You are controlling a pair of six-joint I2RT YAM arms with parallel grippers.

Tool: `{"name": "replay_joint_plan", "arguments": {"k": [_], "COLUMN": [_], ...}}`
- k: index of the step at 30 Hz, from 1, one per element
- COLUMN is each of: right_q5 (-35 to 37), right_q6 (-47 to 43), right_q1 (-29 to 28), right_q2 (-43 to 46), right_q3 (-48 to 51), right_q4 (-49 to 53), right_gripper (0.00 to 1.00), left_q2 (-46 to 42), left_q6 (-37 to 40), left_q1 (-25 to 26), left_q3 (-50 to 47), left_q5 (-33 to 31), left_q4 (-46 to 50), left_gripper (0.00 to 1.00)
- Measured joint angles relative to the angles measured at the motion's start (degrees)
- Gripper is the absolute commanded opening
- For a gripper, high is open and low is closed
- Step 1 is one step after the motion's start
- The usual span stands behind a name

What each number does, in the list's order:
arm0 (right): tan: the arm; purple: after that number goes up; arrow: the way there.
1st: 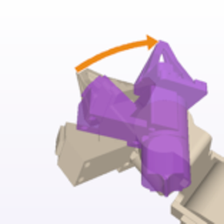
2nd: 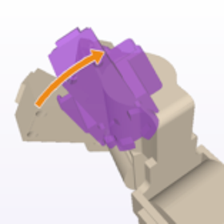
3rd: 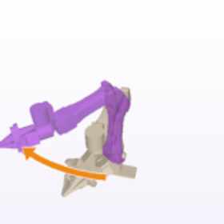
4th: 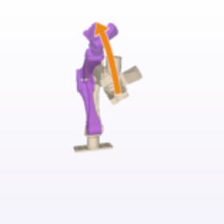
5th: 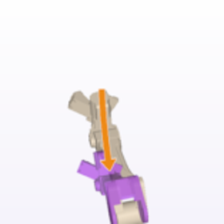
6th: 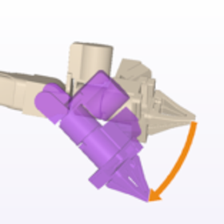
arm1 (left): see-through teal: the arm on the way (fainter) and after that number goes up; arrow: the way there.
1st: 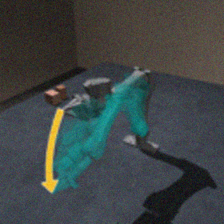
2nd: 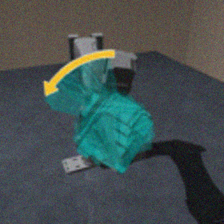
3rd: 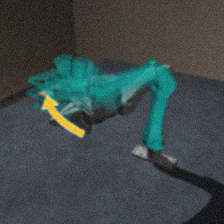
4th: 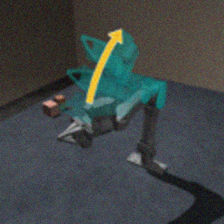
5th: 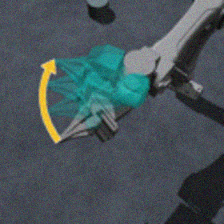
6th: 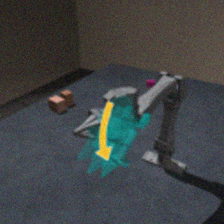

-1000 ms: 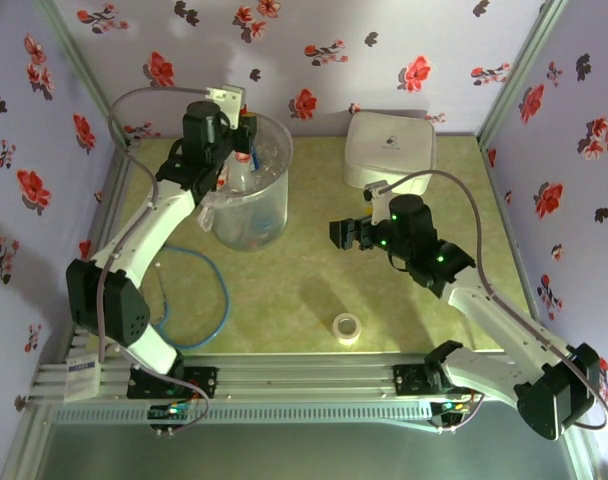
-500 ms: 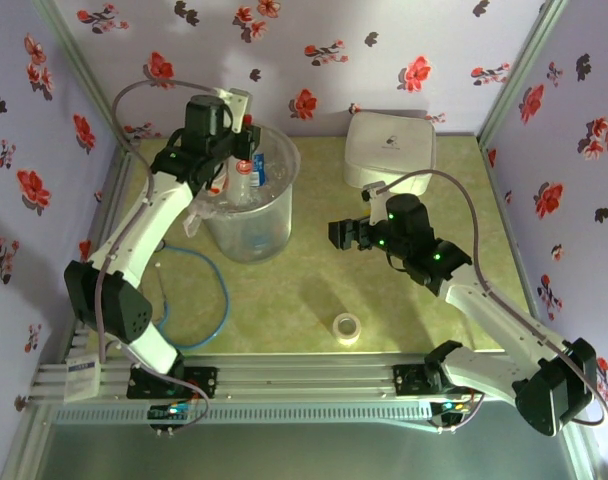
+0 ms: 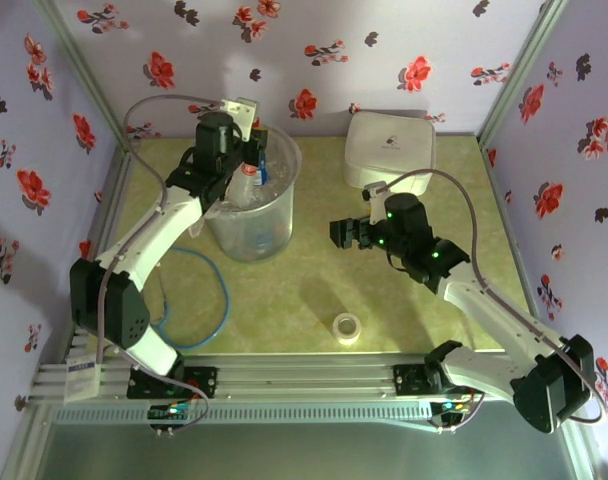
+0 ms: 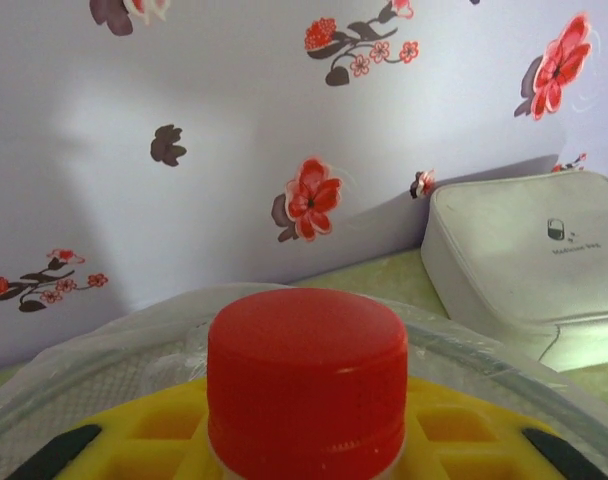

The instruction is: Put the plastic bottles in the bin

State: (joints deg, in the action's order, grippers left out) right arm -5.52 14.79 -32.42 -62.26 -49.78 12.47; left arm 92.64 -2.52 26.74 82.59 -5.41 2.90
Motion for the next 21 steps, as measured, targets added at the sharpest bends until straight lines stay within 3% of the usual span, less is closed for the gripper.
{"name": "replay_joint_plan", "arguments": {"k": [6, 11, 14, 16, 18, 21], "right_q5": [1.8, 2.8, 2.9, 3.0, 3.0, 3.0], "right_q6": [1.2, 2.3, 2.4, 2.4, 2.4, 2.4], "right_q1": [2.0, 3.0, 3.1, 3.2, 3.2, 3.2], "right_q2": [-0.7, -1.1, -1.2, -1.2, -1.2, -1.2], "right_q3": [0.0, 0.0, 0.0, 0.0, 0.0, 0.0], "right_q4": [1.0, 1.6, 2.0, 2.4, 2.6, 2.9], "right_gripper": [0.98, 0.98, 0.98, 0.98, 0.98, 0.98], "left_q2": [-0.9, -0.7, 0.6, 1.7, 2.2, 2.3], "left_q6": [-2.3, -4.4, -5.0, -5.1, -5.4, -5.3], "left_q1": [-0.5, -1.0, -1.0, -1.0, -1.0, -0.7], "left_q3": [-4.0, -1.7, 2.6, 6.2, 9.1, 12.7], "left_q5": [0.6, 2.4, 3.0, 3.1, 3.5, 4.0], "left_q4": [-7.1, -4.2, 0.9, 5.5, 9.9, 17.0], "left_gripper": [0.0, 0.0, 0.15, 0.38, 0.53, 0.66]}}
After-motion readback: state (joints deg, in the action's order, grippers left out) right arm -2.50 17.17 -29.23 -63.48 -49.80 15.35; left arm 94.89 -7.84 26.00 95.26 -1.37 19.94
